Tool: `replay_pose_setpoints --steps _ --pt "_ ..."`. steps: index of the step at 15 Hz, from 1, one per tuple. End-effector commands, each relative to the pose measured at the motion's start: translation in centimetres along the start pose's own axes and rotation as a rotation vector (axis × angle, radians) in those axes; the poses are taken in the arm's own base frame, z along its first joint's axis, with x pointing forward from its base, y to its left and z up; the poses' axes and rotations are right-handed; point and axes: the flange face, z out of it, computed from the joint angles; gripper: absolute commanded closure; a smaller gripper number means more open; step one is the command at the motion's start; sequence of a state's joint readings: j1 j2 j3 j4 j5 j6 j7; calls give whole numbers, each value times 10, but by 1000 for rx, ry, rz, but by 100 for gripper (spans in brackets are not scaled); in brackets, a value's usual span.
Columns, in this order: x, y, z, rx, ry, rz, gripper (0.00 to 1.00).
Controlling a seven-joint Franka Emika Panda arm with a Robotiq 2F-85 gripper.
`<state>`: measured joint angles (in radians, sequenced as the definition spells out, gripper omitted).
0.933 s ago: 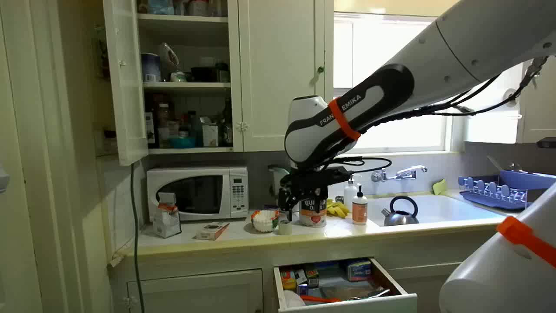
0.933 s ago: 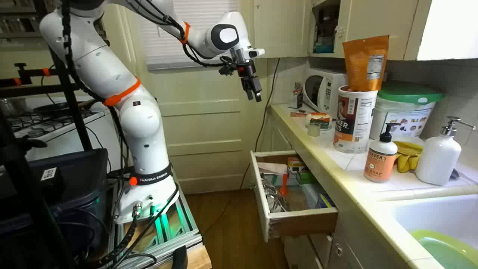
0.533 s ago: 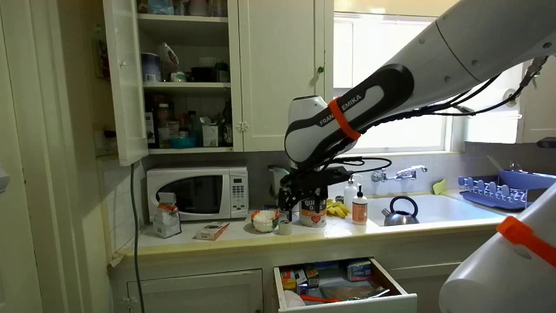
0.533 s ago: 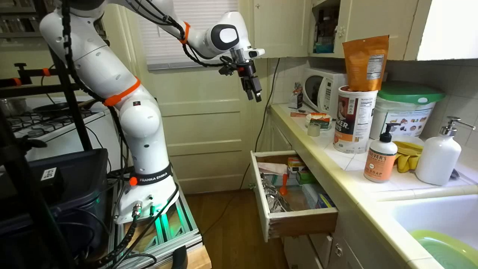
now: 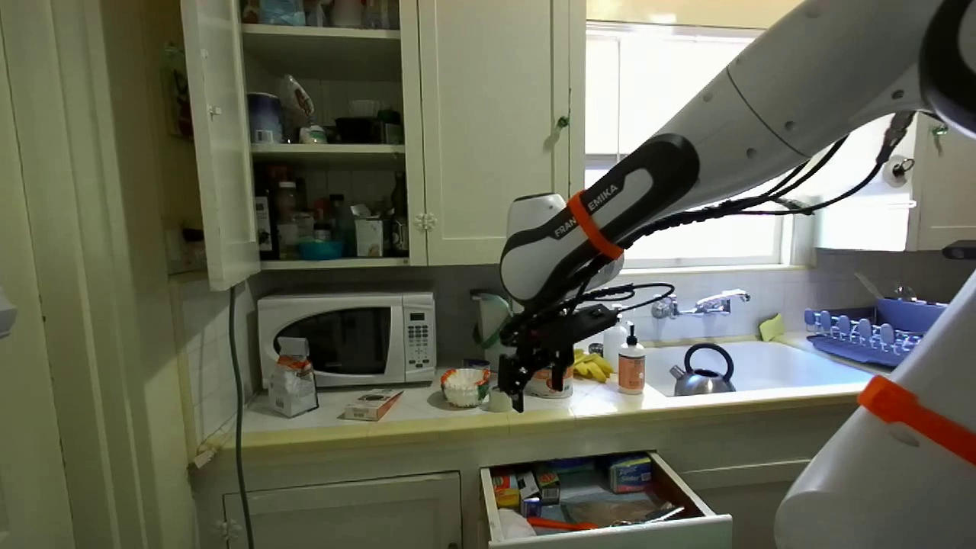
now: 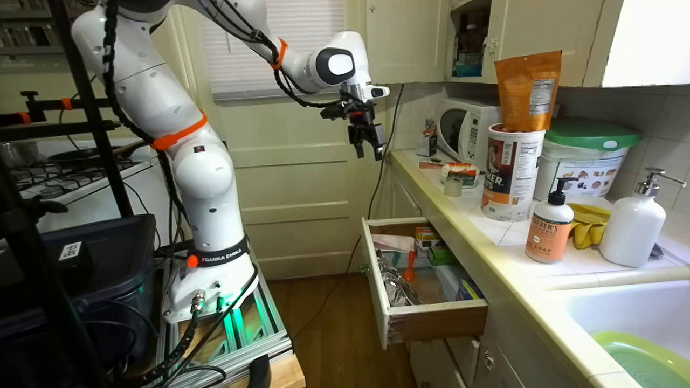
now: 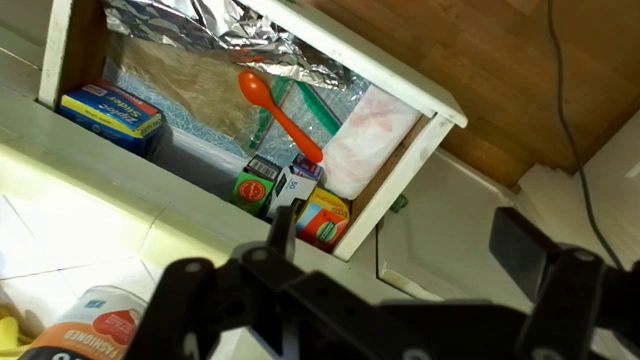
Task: Remove the orange spoon from the drawer
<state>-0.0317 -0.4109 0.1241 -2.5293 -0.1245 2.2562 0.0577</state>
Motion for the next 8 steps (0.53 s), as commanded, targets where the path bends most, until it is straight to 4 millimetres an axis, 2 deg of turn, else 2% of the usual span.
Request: replay_pose_setpoints --steps 1,4,8 --pt "21 19 45 -1 -58 -192 0" --pt "38 39 84 -15 -89 -345 0" --pt "53 49 131 -22 -52 -460 0"
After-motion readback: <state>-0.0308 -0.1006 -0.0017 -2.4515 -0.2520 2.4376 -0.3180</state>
